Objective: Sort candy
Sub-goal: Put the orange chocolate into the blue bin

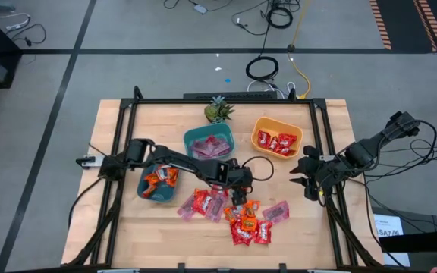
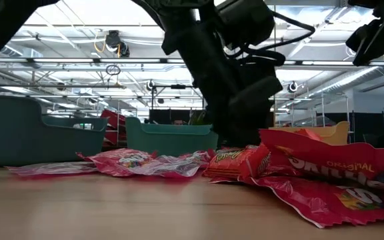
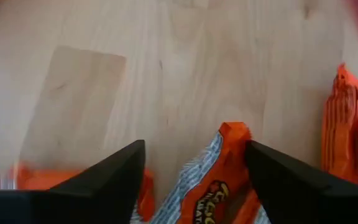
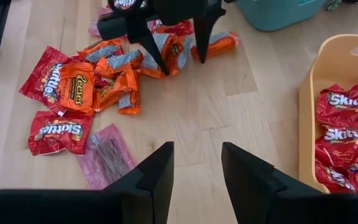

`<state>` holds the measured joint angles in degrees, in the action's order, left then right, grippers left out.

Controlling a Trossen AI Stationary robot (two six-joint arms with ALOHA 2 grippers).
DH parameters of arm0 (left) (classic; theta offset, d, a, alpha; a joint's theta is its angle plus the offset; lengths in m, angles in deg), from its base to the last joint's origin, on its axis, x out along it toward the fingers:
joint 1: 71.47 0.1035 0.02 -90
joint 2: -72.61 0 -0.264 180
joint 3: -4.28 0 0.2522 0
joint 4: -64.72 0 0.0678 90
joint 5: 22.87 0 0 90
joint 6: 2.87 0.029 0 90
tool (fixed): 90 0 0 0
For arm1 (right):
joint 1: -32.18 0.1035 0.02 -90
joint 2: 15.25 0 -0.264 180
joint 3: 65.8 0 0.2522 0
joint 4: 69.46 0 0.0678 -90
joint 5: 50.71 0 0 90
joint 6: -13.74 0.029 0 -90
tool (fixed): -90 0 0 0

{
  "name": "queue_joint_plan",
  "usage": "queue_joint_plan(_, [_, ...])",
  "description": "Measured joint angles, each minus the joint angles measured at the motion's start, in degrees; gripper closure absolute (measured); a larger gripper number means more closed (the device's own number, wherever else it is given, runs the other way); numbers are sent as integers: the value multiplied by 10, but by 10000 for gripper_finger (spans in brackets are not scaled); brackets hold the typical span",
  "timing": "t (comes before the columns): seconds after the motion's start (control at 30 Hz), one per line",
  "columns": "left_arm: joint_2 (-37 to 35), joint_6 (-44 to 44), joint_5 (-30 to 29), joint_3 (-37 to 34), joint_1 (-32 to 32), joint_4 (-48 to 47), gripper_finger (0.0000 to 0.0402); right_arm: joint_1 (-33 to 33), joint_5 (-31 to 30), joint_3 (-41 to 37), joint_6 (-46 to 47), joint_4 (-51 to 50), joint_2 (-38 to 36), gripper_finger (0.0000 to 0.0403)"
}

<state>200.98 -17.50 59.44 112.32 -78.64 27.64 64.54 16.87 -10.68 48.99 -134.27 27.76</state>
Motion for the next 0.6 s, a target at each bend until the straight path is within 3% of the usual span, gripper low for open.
queue_joint_plan(0.43, [-9, -23, 22, 0, -13, -17, 374, 0, 0, 0, 16, 5, 0, 277])
queue_joint_plan(0.6, [-33, -87, 32, 20, -10, -37, 386, 0, -1, 0, 13, 18, 0, 277])
